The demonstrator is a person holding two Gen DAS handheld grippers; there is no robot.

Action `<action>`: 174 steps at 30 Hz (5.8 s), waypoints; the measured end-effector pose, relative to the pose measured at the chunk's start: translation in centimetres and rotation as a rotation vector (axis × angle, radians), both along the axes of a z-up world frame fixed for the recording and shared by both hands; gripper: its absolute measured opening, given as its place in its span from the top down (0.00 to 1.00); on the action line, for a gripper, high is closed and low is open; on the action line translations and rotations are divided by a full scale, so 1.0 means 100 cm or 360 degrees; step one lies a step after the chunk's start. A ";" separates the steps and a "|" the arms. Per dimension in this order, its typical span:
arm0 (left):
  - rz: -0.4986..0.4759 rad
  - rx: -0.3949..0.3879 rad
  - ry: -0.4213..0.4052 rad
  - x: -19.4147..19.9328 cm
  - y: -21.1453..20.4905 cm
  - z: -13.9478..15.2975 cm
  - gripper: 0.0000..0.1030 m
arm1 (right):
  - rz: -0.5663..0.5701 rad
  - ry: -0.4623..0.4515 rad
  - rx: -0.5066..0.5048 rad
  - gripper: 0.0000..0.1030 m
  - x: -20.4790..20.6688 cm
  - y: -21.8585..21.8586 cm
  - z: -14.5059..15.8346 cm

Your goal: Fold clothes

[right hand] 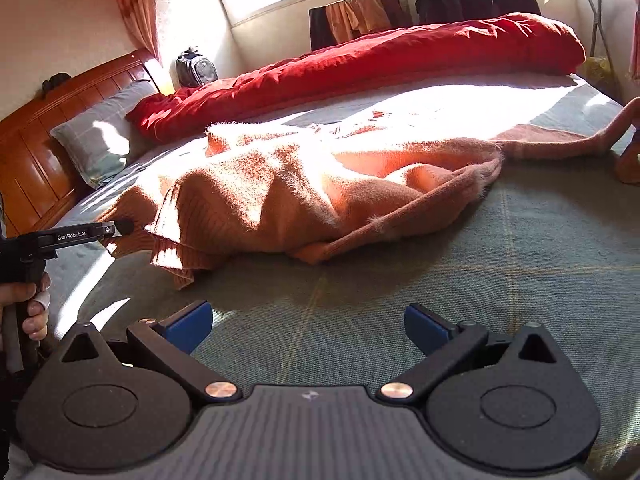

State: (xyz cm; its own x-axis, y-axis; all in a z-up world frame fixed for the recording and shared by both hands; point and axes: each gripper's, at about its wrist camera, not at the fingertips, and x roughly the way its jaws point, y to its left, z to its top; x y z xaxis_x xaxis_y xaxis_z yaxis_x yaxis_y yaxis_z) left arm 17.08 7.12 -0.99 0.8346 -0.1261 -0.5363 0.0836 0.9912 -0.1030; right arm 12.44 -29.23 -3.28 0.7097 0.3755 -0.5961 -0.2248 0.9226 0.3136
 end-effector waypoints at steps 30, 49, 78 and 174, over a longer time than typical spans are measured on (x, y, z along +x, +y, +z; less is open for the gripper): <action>0.0731 -0.0107 -0.0006 0.073 0.208 0.053 0.95 | -0.0035 0.0038 -0.0111 0.00 0.002 0.019 0.005; 0.1017 -0.0160 0.0033 0.100 0.312 0.057 0.95 | -0.0071 0.0068 -0.0248 0.00 0.021 0.034 0.008; 0.0594 -0.0083 0.0342 0.109 0.256 0.013 0.81 | 0.0015 0.0082 -0.0256 0.00 0.028 0.052 0.002; 0.0476 0.0194 0.0395 0.096 0.265 -0.036 0.84 | -0.0108 0.0185 -0.0181 0.00 0.051 0.035 -0.034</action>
State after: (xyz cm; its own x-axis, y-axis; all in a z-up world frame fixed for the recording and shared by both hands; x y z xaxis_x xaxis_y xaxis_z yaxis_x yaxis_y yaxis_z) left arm 26.69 33.66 -4.58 0.6682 0.1793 -0.7220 -0.2228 0.9742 0.0358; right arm 17.57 -25.68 -6.64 0.6546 0.2545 -0.7118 -0.1292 0.9654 0.2264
